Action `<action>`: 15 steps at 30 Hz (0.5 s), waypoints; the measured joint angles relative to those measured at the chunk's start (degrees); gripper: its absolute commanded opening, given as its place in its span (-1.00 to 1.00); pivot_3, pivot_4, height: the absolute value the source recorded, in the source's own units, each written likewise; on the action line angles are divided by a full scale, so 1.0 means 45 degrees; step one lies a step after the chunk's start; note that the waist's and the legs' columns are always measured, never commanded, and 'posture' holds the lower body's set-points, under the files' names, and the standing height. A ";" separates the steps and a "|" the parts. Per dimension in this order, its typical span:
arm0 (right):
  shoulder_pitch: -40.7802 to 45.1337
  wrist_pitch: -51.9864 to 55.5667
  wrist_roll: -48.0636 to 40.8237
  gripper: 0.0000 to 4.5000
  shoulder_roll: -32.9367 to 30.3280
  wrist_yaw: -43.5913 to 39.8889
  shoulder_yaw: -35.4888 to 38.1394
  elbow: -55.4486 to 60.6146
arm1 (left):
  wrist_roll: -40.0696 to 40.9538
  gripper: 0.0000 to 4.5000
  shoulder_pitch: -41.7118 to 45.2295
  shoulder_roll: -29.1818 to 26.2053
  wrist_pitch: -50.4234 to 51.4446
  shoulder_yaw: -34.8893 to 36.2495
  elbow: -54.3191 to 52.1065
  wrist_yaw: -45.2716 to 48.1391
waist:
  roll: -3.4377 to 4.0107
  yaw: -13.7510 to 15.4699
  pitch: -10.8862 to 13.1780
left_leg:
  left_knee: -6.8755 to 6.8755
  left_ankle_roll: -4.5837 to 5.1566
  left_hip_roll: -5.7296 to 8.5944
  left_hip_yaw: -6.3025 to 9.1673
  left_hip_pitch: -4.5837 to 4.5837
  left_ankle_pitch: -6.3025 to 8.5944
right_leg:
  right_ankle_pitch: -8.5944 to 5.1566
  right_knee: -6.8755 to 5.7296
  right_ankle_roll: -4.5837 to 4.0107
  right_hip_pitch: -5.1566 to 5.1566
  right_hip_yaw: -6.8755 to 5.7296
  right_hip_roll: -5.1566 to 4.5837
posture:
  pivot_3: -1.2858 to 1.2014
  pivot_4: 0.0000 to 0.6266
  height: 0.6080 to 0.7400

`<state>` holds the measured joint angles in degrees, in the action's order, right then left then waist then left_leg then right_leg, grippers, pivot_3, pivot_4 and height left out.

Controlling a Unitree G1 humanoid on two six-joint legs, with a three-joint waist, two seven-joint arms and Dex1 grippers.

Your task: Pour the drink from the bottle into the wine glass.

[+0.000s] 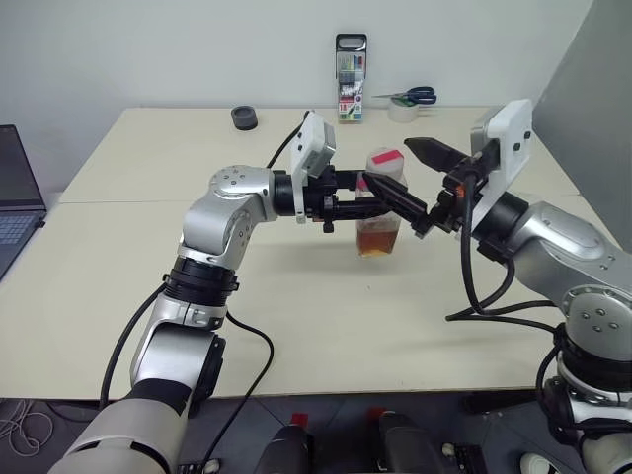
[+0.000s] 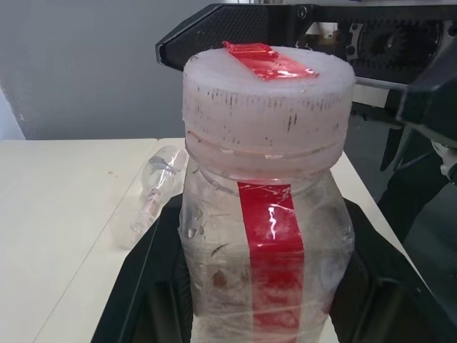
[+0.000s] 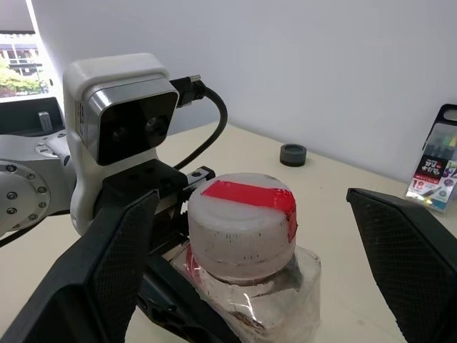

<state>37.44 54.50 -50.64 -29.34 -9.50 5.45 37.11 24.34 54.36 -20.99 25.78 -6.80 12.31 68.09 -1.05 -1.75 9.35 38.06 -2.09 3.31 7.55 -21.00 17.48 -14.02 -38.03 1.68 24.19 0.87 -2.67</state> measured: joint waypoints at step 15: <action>-0.0087 0.0003 -0.0020 -0.07 0.0070 -0.0090 -0.0018 0.0045 | 0.0000 -0.13 0.0000 0.0029 -0.0004 0.0000 0.0000 -0.0015 | 0.0000 0.0000 0.0000 | 0.0000 0.0000 0.0001 0.0000 0.0000 0.0000 | 0.0000 0.0000 0.0000 0.0000 0.0001 0.0000 | 0.03 -0.52 1.00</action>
<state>37.05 54.51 -50.73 -29.03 -9.90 5.36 37.32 24.34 54.36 -20.86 25.76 -6.80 12.31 68.02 -1.05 -1.76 9.35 38.06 -2.09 3.31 7.55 -21.00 17.48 -14.02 -38.03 1.68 24.19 0.87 -2.67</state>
